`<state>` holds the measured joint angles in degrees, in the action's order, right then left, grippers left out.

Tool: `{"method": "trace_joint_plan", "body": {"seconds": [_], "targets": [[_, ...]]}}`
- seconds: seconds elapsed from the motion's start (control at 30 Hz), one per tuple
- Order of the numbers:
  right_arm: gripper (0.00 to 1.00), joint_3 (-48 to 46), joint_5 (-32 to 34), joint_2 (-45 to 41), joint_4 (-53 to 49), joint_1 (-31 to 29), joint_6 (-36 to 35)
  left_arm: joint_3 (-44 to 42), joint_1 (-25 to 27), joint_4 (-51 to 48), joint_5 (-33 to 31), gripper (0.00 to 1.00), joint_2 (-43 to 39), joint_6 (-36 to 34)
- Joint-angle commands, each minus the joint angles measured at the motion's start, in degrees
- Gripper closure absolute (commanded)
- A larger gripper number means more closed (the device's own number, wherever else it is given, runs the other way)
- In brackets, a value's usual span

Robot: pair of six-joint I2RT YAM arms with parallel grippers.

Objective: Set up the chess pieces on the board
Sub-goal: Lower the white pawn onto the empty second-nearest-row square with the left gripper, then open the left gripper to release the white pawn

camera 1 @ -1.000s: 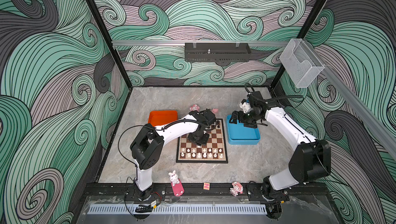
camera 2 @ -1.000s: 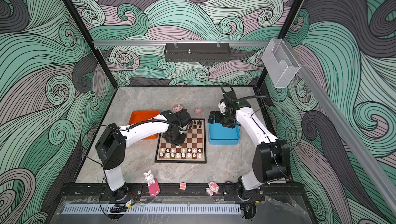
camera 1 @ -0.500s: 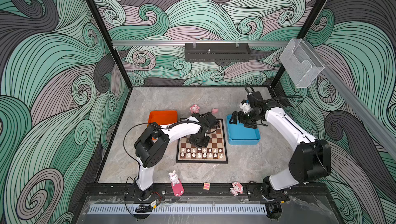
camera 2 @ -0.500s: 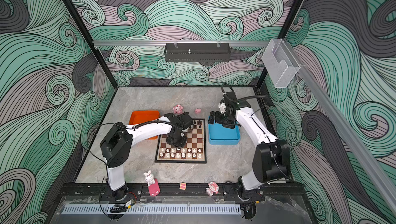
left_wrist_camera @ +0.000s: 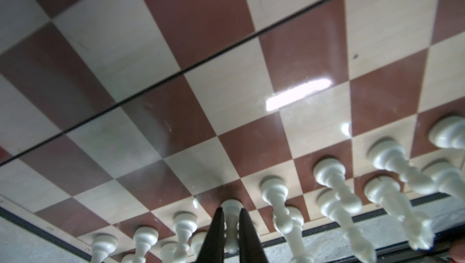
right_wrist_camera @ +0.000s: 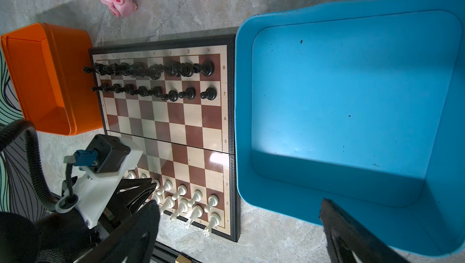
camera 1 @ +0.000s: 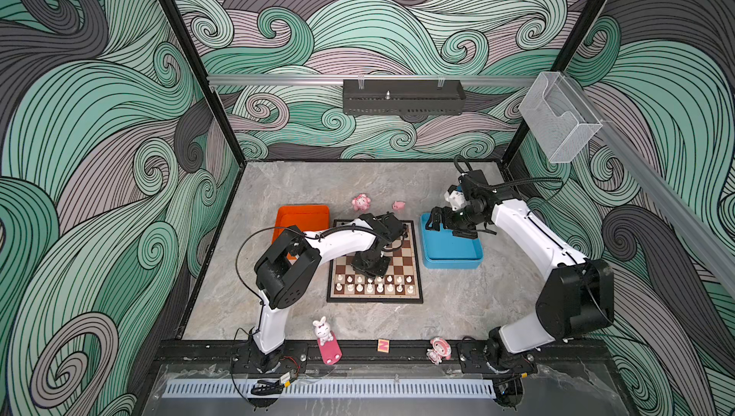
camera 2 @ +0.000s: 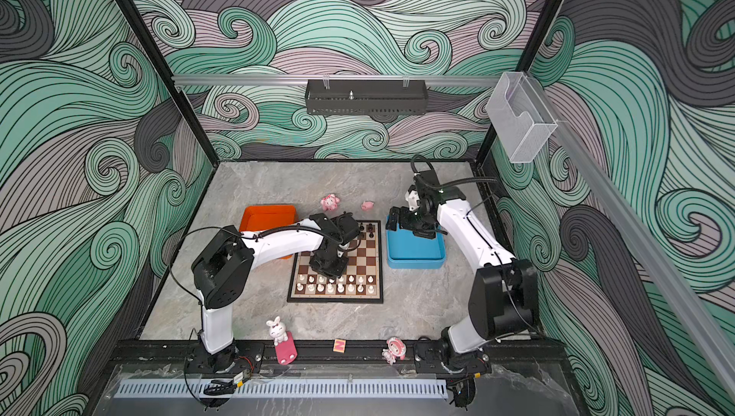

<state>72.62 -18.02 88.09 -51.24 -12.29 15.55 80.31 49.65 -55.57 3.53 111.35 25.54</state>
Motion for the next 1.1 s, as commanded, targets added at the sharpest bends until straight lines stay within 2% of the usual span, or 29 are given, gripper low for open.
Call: {"method": "trace_joint_plan", "body": {"seconds": [0.0,0.7,1.07], "targets": [[0.01,-0.6,-0.1,0.3,-0.6,0.2,-0.4,0.2,0.4,-0.5,0.0,0.87,0.8,0.9],[0.01,-0.4,-0.1,0.4,-0.7,0.3,-0.5,2.0,0.4,-1.4,-0.5,0.7,0.9,0.5],[0.01,0.1,-0.4,0.6,-0.6,0.3,-0.5,5.0,0.5,-5.5,-4.0,0.6,-0.8,0.6]]}}
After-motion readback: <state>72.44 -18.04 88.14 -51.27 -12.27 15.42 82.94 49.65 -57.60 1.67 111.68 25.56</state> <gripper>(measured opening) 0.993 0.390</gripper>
